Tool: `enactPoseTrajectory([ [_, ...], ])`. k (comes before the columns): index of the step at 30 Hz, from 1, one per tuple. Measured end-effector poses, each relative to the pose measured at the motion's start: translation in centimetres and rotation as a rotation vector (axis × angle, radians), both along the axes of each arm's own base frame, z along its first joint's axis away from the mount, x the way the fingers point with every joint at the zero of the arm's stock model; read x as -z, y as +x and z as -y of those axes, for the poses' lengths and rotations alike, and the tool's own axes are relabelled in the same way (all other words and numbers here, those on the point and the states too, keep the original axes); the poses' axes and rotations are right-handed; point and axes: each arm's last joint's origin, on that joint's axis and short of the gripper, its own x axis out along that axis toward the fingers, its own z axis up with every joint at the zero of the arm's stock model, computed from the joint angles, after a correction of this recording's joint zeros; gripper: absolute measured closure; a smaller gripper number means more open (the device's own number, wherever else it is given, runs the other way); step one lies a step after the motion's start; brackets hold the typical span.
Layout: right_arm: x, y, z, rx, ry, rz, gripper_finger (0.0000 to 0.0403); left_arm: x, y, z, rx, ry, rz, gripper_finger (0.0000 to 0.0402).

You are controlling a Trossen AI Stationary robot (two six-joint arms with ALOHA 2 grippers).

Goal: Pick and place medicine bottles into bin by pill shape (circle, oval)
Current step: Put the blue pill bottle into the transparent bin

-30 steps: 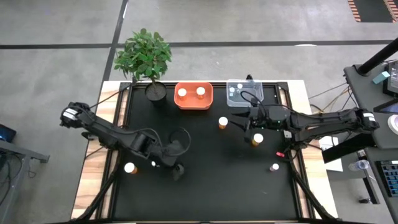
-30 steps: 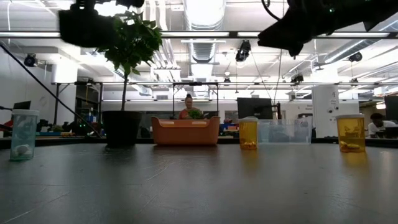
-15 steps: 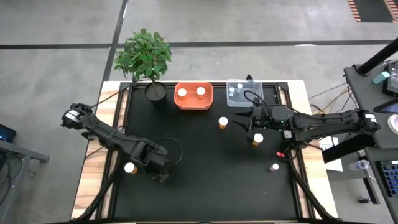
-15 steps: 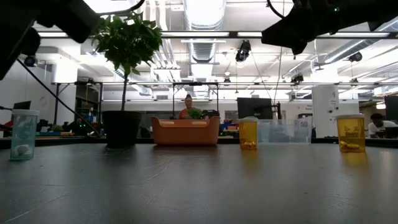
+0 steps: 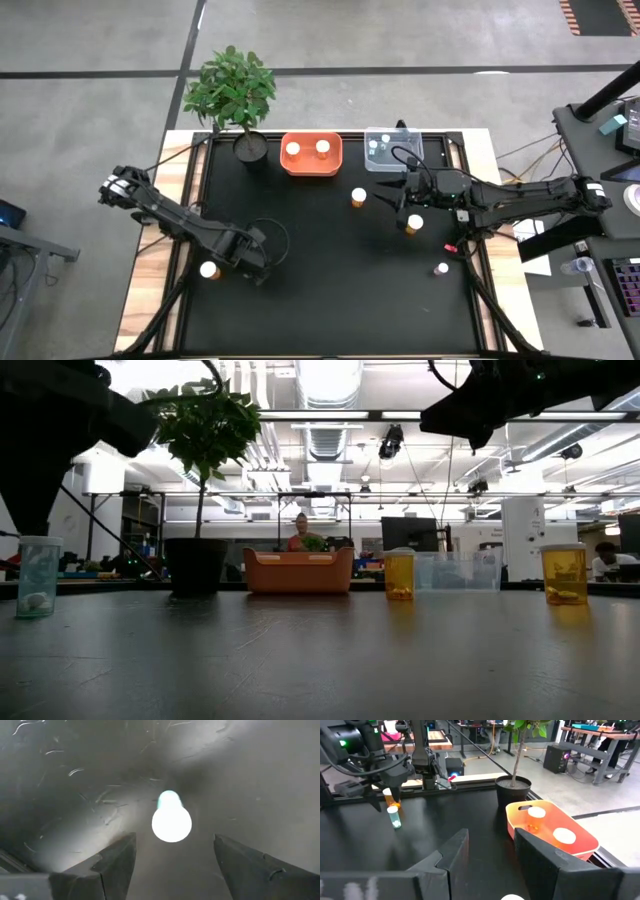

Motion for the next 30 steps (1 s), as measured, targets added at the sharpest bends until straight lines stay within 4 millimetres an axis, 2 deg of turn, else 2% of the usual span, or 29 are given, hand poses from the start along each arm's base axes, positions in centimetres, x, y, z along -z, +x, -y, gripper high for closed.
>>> enactPoseTrajectory([
  [9, 0.0, 0.0, 0.0, 0.0, 0.0, 0.0, 0.0252, 2.2, -0.3, -0.3, -0.004, 0.034, 0.038, 0.0153],
  [15, 0.0, 0.0, 0.0, 0.0, 0.0, 0.0, 0.0252, 2.2, -0.2, -0.3, -0.004, 0.031, 0.043, 0.0163],
  [19, 0.0, 0.0, 0.0, 0.0, 0.0, 0.0, 0.0252, 2.2, -0.2, -0.2, -0.004, 0.026, 0.045, 0.0201],
  [26, 0.0, 0.0, 0.0, 0.0, 0.0, 0.0, 0.0252, 2.0, -0.1, -0.2, 0.004, 0.015, 0.051, 0.0296],
  [30, 0.0, 0.0, 0.0, 0.0, 0.0, -0.001, 0.0252, 1.7, 0.1, -0.1, 0.005, 0.01, 0.062, 0.0311],
])
